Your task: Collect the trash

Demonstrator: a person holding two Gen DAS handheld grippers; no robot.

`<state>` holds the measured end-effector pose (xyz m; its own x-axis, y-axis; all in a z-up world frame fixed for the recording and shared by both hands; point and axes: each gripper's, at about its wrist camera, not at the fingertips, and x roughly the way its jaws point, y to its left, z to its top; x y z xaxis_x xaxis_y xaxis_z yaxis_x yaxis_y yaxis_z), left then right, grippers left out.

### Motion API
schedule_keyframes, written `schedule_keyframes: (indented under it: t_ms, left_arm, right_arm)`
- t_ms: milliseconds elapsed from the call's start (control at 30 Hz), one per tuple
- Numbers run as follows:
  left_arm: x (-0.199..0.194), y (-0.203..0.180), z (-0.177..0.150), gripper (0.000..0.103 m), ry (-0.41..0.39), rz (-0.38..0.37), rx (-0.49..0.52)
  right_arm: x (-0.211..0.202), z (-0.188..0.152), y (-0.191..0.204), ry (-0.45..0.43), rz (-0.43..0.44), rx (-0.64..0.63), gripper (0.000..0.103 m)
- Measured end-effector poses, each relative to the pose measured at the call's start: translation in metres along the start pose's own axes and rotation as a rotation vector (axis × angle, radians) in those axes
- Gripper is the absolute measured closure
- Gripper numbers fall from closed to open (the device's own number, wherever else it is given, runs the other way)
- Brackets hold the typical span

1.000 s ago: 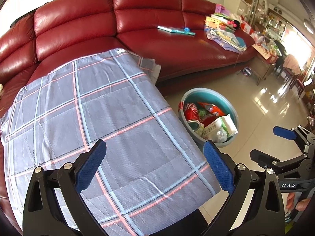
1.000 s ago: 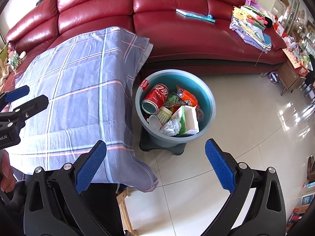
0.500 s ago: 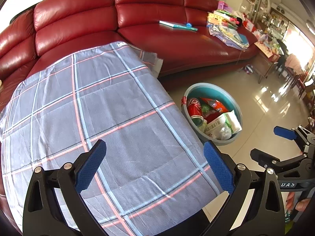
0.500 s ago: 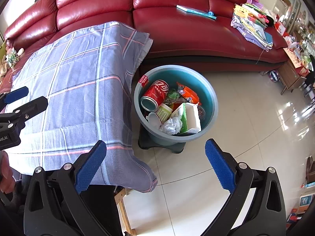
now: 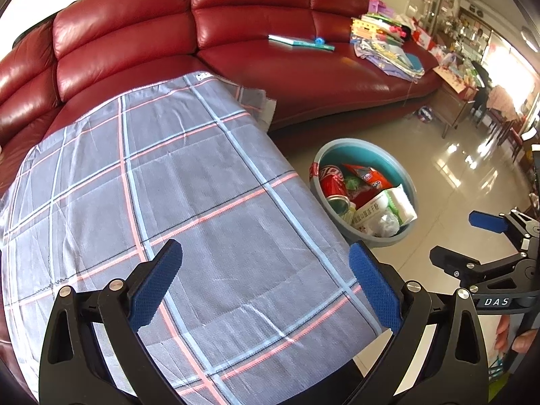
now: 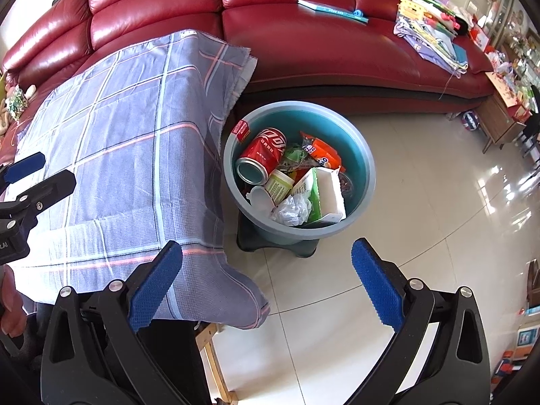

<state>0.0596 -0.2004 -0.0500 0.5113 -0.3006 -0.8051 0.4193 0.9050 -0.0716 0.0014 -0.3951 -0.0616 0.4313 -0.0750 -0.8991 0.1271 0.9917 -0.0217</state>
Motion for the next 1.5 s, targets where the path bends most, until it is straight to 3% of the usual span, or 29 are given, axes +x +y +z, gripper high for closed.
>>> schedule_keyframes:
  t_ms: [1200, 1500]
  left_arm:
    - [0.001, -0.007, 0.000, 0.004, 0.019, 0.001, 0.012]
    - [0.014, -0.005, -0.002, 0.004, 0.077, -0.031, -0.006]
  right_arm:
    - [-0.006, 0.007, -0.013, -0.003, -0.031, 0.012, 0.007]
    - [-0.007, 0.009, -0.014, -0.007, -0.049, 0.011, 0.007]
